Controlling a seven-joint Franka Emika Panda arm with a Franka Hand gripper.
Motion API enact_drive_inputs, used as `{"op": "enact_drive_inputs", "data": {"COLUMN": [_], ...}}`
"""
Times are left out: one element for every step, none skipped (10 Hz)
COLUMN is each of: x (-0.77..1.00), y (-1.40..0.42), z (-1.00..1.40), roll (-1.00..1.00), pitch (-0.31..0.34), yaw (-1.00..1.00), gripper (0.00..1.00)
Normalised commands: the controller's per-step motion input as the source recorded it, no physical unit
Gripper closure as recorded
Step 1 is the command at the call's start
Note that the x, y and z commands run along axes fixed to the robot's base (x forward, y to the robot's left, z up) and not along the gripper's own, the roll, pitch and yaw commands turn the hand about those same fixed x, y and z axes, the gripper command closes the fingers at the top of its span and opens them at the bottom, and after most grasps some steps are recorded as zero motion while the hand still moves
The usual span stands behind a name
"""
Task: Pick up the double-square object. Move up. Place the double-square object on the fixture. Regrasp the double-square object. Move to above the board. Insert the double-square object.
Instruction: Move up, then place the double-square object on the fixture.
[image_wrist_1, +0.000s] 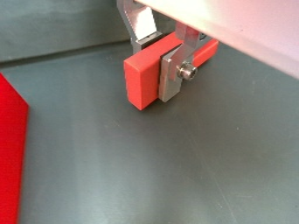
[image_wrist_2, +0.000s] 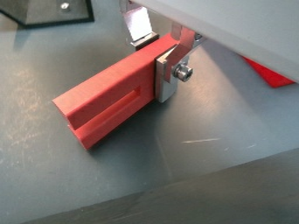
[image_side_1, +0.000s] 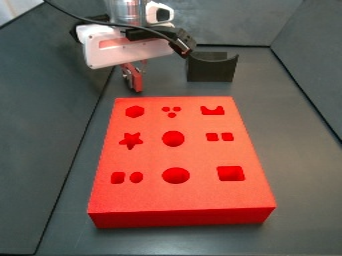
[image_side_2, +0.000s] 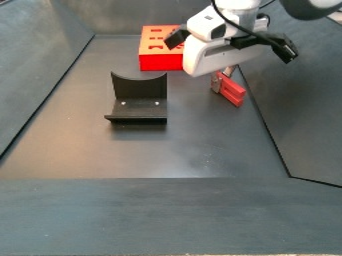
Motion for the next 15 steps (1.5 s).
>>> {"op": "enact_drive_inputs", "data": {"x": [-0.07, -0.05, -0.03, -0.02, -0.02, 0.0, 0.0, -0.01, -0.02, -0.02, -0.02, -0.03, -0.03, -0.02, -0.01], "y": [-0.06, -0.03, -0.02, -0.02, -0.02, 0.0, 0.0, 0.0, 0.0, -0.01, -0.01, -0.02, -0.02, -0.02, -0.02], "z": [0.77, 0.63, 0.5, 0.37, 0.22, 1.0, 1.0, 1.0, 1.0, 1.0, 1.0, 1.0, 0.99, 0.79, 0.69], "roll": [-0.01, -0.01, -0.02, -0.03, -0.04, 0.0, -0.01, -0.01, -0.02, -0.04, -0.05, -0.06, -0.07, -0.08, -0.09], "pitch": [0.031, 0.039, 0.048, 0.049, 0.048, 0.0, 0.005, 0.021, 0.021, 0.026, 0.03, 0.033, 0.038, 0.047, 0.051], "yaw": [-0.02, 0.0, 0.01, 0.02, 0.02, 0.0, 0.0, 0.0, 0.01, 0.01, 0.02, 0.02, 0.02, 0.02, 0.02], "gripper": [1.0, 1.0, 1.0, 1.0, 1.0, 1.0, 1.0, 1.0, 1.0, 1.0, 1.0, 1.0, 1.0, 1.0, 1.0]}}
